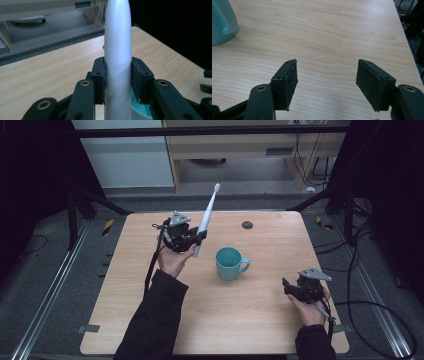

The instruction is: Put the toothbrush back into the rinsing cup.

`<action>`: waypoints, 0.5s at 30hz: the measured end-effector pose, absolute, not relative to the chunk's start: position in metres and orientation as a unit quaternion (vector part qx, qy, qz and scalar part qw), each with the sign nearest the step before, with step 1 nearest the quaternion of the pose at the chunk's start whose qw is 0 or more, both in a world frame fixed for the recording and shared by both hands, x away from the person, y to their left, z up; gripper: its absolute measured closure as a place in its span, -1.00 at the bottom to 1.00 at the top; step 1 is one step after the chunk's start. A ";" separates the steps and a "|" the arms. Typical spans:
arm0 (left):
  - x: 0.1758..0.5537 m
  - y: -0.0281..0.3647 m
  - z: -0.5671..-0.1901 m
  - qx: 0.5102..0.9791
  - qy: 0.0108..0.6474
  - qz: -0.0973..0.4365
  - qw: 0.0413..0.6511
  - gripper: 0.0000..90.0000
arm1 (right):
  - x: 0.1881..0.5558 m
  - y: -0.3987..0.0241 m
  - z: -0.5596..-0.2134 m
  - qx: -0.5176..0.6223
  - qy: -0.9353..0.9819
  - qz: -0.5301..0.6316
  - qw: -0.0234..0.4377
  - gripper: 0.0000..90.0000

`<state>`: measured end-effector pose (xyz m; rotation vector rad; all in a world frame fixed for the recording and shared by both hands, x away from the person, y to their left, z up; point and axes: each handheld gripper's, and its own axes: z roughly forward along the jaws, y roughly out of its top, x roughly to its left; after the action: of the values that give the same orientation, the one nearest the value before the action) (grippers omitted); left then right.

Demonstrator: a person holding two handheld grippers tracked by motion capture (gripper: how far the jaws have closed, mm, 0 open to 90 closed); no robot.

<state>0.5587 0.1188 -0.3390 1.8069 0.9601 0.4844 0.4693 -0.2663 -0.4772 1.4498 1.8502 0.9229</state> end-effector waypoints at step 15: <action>0.566 0.085 -0.350 0.736 0.382 0.208 0.520 0.47 | 0.470 -0.266 -0.479 0.546 0.698 0.349 0.304 -0.27</action>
<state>0.5664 0.0850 -0.3503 1.7640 0.9154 0.4980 0.4697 -0.2661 -0.4785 1.4474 1.8483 0.9255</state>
